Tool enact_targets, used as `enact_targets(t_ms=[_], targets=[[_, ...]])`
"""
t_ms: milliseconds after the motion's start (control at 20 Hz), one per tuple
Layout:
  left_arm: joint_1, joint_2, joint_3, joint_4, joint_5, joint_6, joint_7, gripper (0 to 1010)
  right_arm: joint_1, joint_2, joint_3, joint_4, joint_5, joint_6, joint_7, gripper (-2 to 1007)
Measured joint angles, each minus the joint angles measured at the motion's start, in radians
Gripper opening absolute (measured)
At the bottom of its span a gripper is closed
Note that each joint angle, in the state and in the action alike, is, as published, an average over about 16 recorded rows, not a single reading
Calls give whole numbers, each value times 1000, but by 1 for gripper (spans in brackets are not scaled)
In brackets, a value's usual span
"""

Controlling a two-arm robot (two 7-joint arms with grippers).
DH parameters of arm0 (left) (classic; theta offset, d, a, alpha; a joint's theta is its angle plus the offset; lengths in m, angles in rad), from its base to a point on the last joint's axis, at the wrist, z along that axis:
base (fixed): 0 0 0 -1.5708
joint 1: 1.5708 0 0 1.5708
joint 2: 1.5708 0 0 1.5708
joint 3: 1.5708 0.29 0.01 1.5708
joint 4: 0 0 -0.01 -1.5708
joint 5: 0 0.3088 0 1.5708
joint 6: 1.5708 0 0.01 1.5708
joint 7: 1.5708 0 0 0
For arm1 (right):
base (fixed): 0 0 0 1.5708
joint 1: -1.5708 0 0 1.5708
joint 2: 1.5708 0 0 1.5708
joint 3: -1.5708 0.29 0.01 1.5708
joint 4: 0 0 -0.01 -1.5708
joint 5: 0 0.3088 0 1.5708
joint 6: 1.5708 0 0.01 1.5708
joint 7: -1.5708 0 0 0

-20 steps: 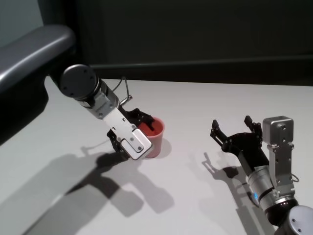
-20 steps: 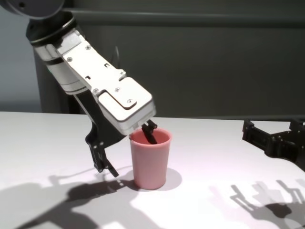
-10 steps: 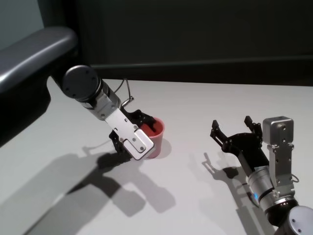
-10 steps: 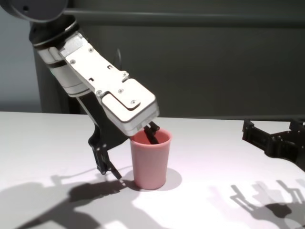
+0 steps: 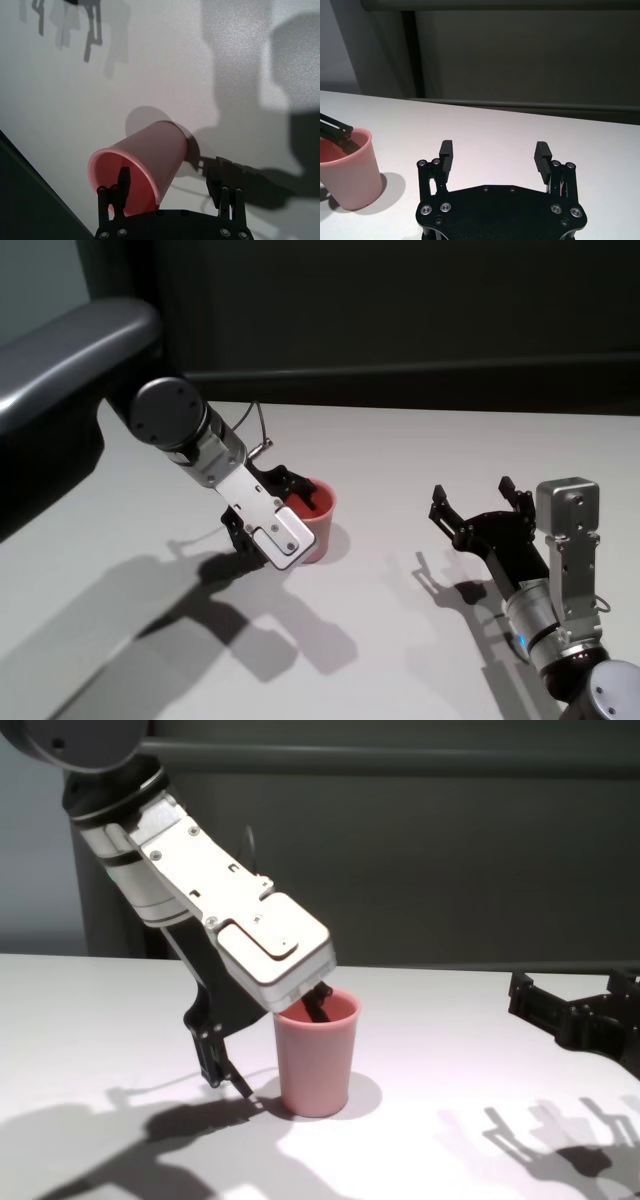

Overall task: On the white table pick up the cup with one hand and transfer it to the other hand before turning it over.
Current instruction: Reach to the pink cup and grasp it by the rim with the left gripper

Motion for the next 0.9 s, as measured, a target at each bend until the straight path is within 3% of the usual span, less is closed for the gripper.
enact_targets(t_ms=[550, 900], targets=[[0, 1, -1, -1, 1, 0, -1, 978, 0, 0, 0, 0, 0, 0, 0, 1000], [1, 1, -2, -1, 0, 0, -2, 860, 0, 0, 0, 0, 0, 0, 0, 1000]])
